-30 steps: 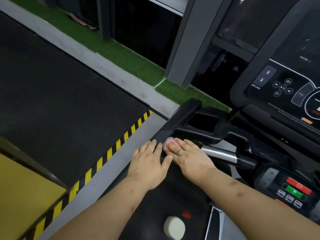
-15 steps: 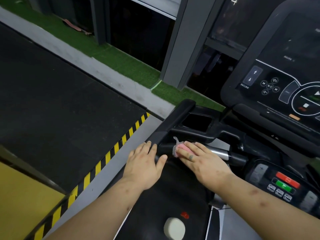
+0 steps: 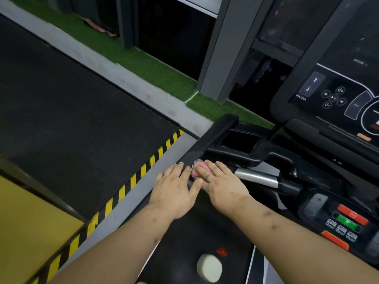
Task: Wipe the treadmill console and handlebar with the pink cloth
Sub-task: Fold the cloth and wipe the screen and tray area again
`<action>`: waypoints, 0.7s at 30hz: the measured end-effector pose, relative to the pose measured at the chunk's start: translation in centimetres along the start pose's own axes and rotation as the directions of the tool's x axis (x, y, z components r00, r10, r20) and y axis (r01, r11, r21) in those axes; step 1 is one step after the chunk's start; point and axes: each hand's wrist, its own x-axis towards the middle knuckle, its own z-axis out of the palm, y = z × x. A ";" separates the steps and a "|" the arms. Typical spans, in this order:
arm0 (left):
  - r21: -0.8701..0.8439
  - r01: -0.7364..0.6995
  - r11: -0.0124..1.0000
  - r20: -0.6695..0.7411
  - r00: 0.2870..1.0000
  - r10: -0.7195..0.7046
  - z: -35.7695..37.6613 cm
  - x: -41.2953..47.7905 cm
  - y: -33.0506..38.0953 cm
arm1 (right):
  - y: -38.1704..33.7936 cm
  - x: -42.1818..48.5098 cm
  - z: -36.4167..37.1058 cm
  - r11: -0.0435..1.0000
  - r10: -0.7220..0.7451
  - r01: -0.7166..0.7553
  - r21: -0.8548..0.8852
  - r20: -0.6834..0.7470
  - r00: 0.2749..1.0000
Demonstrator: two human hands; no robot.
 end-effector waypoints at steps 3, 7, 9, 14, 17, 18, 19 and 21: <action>0.013 -0.002 1.000 0.009 1.000 0.002 -0.1 -0.1 0.1 | 0.7 -1.3 -0.1 0.999 0.033 -0.033 0.010 -0.002 0.999; 0.023 -0.002 1.000 0.012 1.000 0.001 -0.1 0.0 0.1 | 2.3 -3.7 -0.2 0.991 0.111 -0.111 0.069 0.003 0.994; 0.024 0.003 1.000 0.008 1.000 -0.003 -0.2 -0.1 0.1 | 3.0 -4.7 -0.1 0.982 0.160 -0.159 0.102 -0.002 0.987; 0.009 -0.001 1.000 0.024 1.000 0.000 0.0 -0.2 -0.1 | 2.4 -3.8 -0.1 0.952 0.255 -0.248 0.178 -0.019 0.967; 0.000 -0.007 1.000 0.021 1.000 0.007 0.4 -0.3 -0.4 | 1.1 -1.1 -0.6 0.953 0.253 -0.250 0.170 0.005 0.967; -0.001 -0.009 1.000 0.017 1.000 0.009 0.4 -0.3 -0.5 | 0.8 -0.2 -0.7 0.955 0.248 -0.247 0.166 0.016 0.969; -0.003 -0.010 1.000 0.011 1.000 0.010 0.5 -0.2 -0.6 | 0.4 0.5 -0.8 0.954 0.248 -0.249 0.167 0.029 0.968; -0.008 -0.016 1.000 0.009 1.000 0.016 0.5 -0.2 -0.6 | 0.0 1.1 -0.9 0.947 0.265 -0.268 0.179 0.045 0.963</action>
